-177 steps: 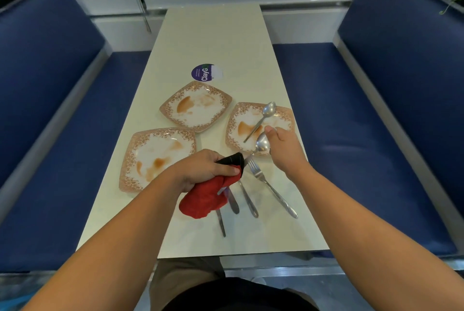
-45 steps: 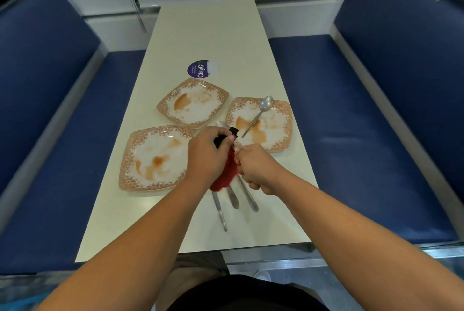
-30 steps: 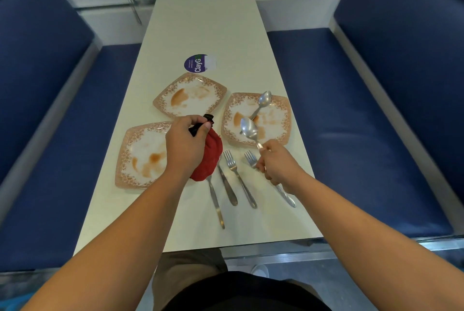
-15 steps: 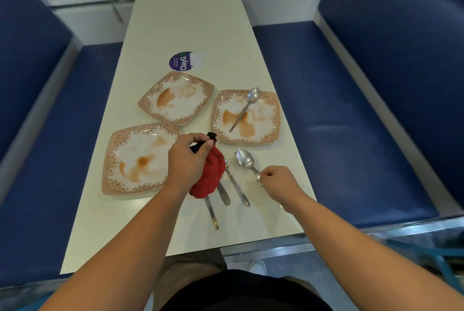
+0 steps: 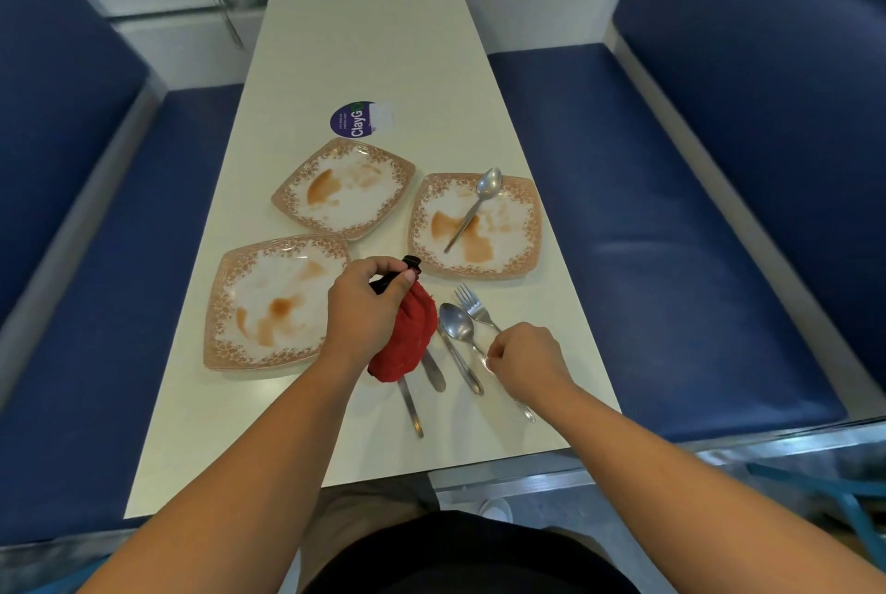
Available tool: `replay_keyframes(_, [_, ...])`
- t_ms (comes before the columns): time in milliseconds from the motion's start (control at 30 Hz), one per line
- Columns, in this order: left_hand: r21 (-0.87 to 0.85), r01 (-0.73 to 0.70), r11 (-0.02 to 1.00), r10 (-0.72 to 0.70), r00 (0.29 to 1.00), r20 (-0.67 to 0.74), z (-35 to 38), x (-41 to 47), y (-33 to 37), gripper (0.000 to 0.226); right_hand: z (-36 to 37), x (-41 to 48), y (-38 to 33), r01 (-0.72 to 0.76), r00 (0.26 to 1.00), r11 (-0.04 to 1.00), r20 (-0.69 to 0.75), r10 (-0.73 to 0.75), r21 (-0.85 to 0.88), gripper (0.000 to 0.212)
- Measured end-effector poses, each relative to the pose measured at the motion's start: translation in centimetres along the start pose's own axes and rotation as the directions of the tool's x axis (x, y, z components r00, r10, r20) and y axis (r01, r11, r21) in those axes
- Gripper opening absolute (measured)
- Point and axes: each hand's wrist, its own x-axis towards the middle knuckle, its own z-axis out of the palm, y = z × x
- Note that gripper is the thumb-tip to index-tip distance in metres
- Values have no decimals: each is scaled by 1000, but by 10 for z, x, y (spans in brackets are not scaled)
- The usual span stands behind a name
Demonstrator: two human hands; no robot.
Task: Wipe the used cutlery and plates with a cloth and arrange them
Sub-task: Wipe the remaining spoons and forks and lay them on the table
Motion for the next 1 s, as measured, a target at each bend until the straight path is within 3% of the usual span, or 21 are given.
replay_keyframes(300, [-7, 22, 1000, -22, 1000, 7, -6, 7, -2, 7, -4, 13, -7, 6, 999, 994, 34, -2, -110, 17])
replay_keyframes(667, [-11, -10, 1000, 10, 1000, -12, -15, 38, 3, 9, -48, 67, -59, 10, 991, 999, -134, -3, 50, 33])
replay_keyframes(1000, [32, -32, 999, 33, 999, -7, -37, 85, 2, 11, -79, 173, -73, -195, 939, 929, -213, 270, 315, 35])
